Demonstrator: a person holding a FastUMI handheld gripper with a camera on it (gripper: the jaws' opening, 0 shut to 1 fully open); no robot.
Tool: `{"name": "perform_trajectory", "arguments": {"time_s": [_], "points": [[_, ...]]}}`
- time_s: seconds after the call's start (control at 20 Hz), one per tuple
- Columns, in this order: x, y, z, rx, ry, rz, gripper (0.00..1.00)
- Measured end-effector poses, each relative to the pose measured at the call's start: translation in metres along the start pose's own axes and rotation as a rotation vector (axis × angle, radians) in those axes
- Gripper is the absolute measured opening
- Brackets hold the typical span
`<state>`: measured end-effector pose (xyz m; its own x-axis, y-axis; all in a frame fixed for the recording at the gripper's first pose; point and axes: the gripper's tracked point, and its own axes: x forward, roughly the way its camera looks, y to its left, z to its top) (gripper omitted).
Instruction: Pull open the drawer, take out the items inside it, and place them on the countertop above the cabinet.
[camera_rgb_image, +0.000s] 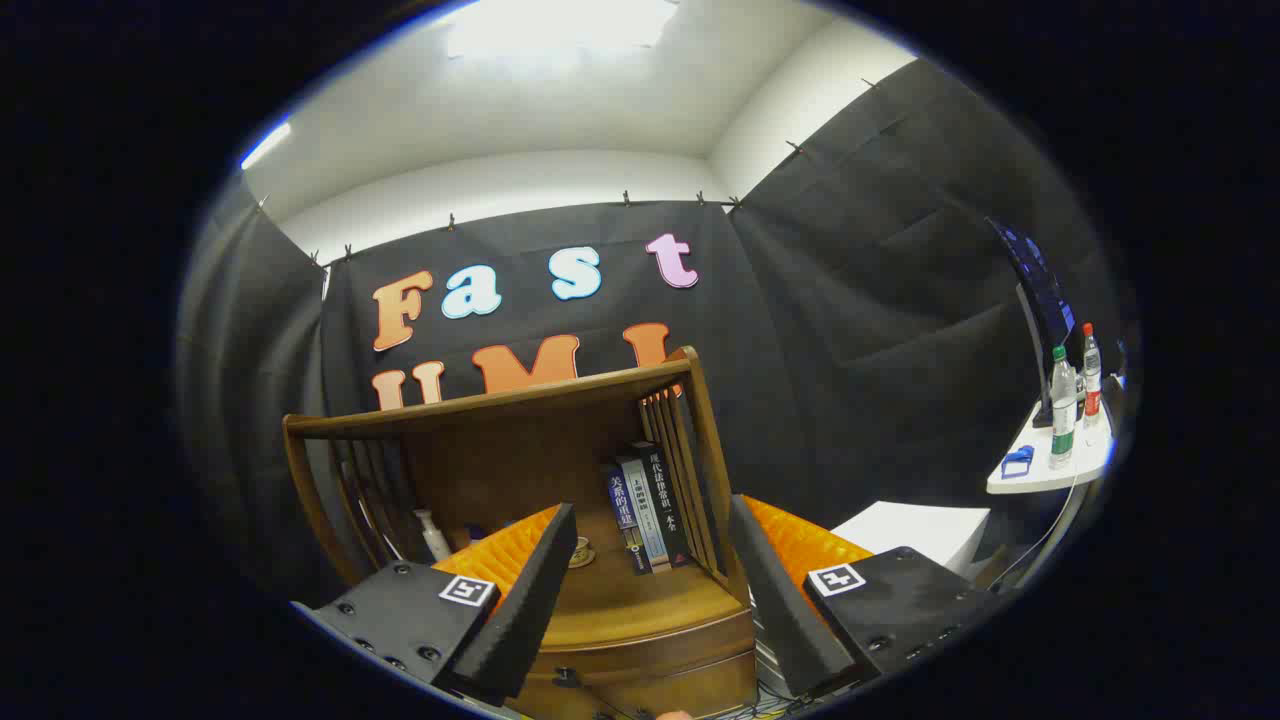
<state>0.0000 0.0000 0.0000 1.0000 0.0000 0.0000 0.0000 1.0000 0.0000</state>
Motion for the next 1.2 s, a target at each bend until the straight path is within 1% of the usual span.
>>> {"name": "perform_trajectory", "arguments": {"time_s": [0.15, 0.25, 0.3, 0.35, 0.45, 0.55, 0.7, 0.9, 1.0, 1.2], "points": [[-0.025, -0.034, 0.011, -0.030, -0.053, -0.058, 0.98], [-0.036, -0.040, -0.004, -0.043, -0.056, -0.063, 0.98], [-0.032, -0.043, -0.005, -0.053, -0.055, -0.071, 0.98], [-0.032, -0.041, -0.014, -0.077, -0.022, -0.058, 0.98], [-0.026, -0.039, -0.012, -0.095, -0.043, -0.053, 0.98], [-0.014, -0.031, -0.001, -0.094, -0.080, -0.054, 0.98], [0.002, -0.014, -0.030, -0.122, -0.050, -0.004, 0.98], [0.003, 0.005, -0.053, -0.165, -0.021, 0.017, 0.98], [0.002, 0.025, -0.062, -0.173, -0.018, 0.042, 0.98], [0.003, 0.070, -0.086, -0.147, -0.017, 0.100, 0.98]]}}
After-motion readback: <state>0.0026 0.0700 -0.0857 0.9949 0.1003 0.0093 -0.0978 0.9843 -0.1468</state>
